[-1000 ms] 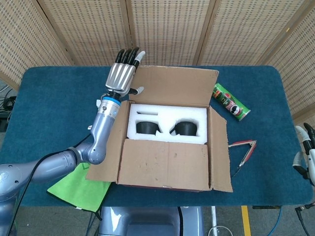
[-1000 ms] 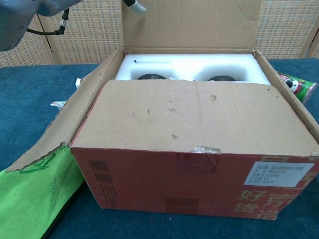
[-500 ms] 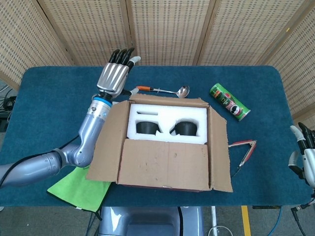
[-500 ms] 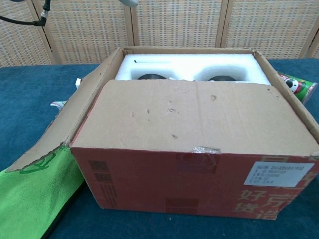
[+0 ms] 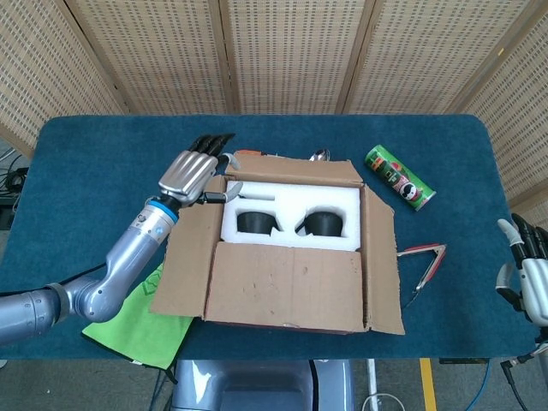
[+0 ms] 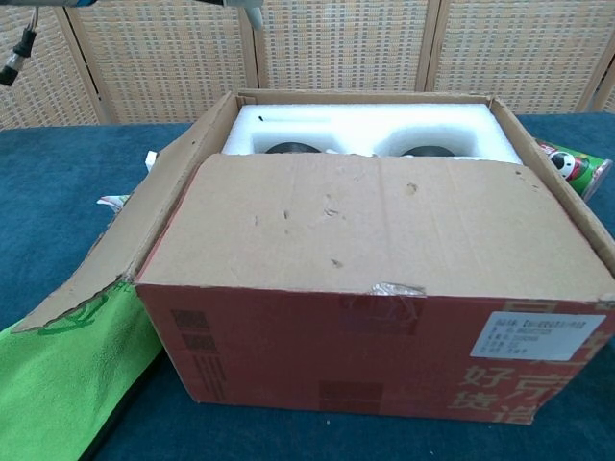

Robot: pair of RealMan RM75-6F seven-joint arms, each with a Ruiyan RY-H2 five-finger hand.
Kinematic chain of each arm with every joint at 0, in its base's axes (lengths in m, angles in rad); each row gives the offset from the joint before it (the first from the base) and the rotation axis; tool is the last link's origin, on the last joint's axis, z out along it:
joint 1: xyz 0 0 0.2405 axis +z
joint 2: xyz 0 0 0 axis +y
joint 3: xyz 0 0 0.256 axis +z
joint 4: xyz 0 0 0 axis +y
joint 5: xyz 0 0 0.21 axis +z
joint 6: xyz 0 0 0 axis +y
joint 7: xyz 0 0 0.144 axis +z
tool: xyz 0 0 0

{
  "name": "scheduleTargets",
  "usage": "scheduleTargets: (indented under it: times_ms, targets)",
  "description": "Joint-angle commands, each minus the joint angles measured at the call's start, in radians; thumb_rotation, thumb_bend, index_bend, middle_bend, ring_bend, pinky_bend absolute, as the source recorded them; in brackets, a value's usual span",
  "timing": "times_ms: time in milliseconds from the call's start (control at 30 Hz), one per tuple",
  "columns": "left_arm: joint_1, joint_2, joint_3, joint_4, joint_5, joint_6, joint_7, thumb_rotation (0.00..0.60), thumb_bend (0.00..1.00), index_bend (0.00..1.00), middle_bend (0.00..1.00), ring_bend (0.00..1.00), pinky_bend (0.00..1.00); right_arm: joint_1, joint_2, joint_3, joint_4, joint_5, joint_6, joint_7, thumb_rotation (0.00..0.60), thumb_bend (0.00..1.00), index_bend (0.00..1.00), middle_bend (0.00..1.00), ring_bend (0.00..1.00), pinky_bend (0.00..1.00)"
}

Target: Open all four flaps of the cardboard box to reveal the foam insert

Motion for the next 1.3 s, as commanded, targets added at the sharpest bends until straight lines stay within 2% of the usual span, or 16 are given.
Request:
scheduleTargets:
  times_ms: [33,333,667,1300]
  targets:
    - [0.018,0.013,0.024,-0.032,0.025,-0.022,-0.027,0.098,0.38,0.34,0.0,0.0,0.0,0.0,-0.001,-0.001,0.001,0.001,-0.001,0.0,0.6,0.83,0.0,0.0,0.0,0.0]
    - [0.041,0.006,0.063,-0.079,0.105,-0.031,-0.077,0.098,0.35,0.35,0.0,0.0,0.0,-0.003,-0.005,-0.003,0.008,0.002,-0.002,0.01,0.6,0.83,0.0,0.0,0.0,0.0]
    - [0.052,-0.022,0.12,-0.104,0.181,-0.016,-0.092,0.071,0.3,0.36,0.0,0.0,0.0,-0.012,-0.003,-0.006,0.015,-0.002,0.005,0.028,0.6,0.83,0.0,0.0,0.0,0.0]
    - [0.028,-0.02,0.189,-0.153,0.172,-0.027,-0.052,0.073,0.26,0.36,0.0,0.0,0.0,-0.019,-0.002,-0.007,0.023,-0.006,0.011,0.045,0.6,0.83,0.0,0.0,0.0,0.0]
